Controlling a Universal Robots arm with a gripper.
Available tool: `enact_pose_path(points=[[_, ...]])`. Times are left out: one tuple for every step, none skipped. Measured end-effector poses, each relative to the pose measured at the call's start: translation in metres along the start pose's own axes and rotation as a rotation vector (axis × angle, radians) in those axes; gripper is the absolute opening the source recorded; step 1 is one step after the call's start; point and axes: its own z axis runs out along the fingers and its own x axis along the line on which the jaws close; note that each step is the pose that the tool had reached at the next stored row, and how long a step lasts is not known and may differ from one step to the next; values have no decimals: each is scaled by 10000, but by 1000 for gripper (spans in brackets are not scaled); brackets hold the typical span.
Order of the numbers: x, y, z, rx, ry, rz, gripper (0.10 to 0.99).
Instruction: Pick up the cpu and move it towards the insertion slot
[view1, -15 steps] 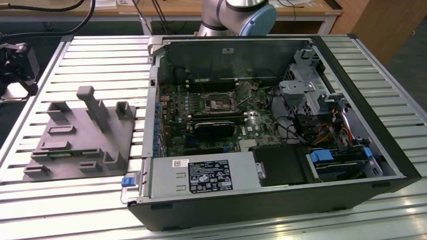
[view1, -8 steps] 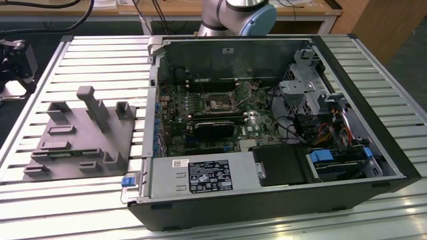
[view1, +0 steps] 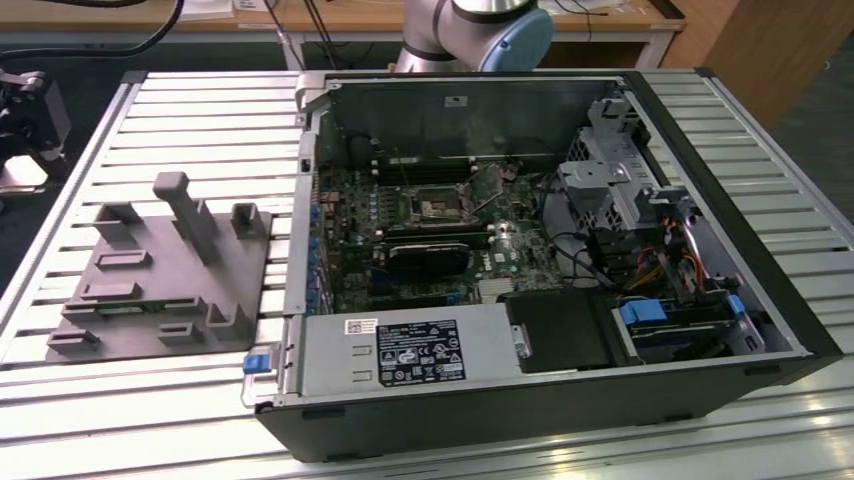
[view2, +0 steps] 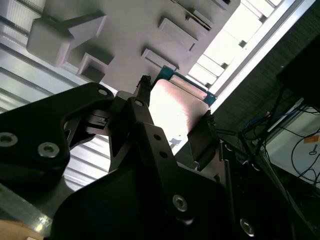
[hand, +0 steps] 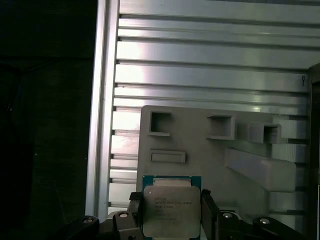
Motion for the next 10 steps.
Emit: enact_pose_path(points=[[0,1,-12,1,1,0,545],[0,1,-24,2,-1,0,545],[0,2,-37,3,0,0,545],[0,2,-50,4,0,0,545],[0,3,-63,5,0,0,545],[0,3,-75,6,0,0,545],[0,4,-87,7,0,0,545],[0,5,-99,7,1,0,545],[0,5,-112,8,1,0,545],[0,6,-125,8,1,-1,545]])
